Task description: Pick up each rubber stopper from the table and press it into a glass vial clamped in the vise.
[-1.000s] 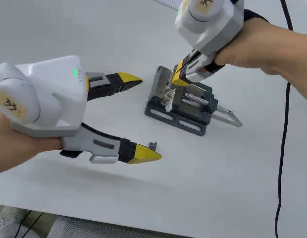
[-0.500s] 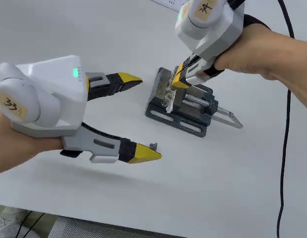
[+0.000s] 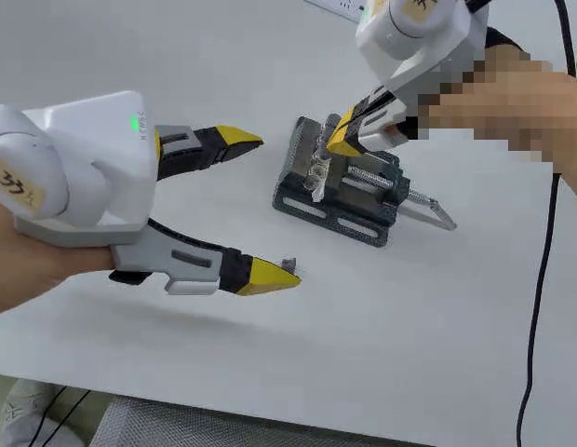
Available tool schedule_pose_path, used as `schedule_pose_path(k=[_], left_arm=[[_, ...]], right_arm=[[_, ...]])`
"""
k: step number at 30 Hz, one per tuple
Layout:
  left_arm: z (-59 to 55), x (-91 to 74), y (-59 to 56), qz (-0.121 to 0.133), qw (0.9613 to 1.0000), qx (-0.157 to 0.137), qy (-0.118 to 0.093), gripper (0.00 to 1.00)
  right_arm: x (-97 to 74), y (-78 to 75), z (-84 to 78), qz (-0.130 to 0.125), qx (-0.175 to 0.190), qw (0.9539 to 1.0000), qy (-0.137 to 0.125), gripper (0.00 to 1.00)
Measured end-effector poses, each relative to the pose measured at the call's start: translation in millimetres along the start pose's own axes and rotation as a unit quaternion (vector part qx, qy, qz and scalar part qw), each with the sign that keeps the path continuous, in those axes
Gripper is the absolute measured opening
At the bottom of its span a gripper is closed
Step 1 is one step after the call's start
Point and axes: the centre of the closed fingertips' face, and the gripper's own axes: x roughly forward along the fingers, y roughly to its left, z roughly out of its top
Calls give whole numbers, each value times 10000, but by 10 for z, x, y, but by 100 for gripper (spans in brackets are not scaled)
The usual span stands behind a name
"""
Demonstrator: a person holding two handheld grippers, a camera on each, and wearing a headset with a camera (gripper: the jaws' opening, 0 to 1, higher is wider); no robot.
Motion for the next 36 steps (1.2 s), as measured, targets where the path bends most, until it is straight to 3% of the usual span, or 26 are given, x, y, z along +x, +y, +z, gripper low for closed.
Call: schedule_pose_path(k=[4,26,36], left_arm=[[2,5,2,-2,10000,-7,-7,82],[10,13,-5,-31,10000,-6,-7,82],[28,-18,-3,-27,10000,53,44,82]], right_arm=[[34,96,-6,87,-54,9999,81,0],[45,70,-32,95,-308,9990,325,0],[59,74,4,87,-3,9999,60,0]])
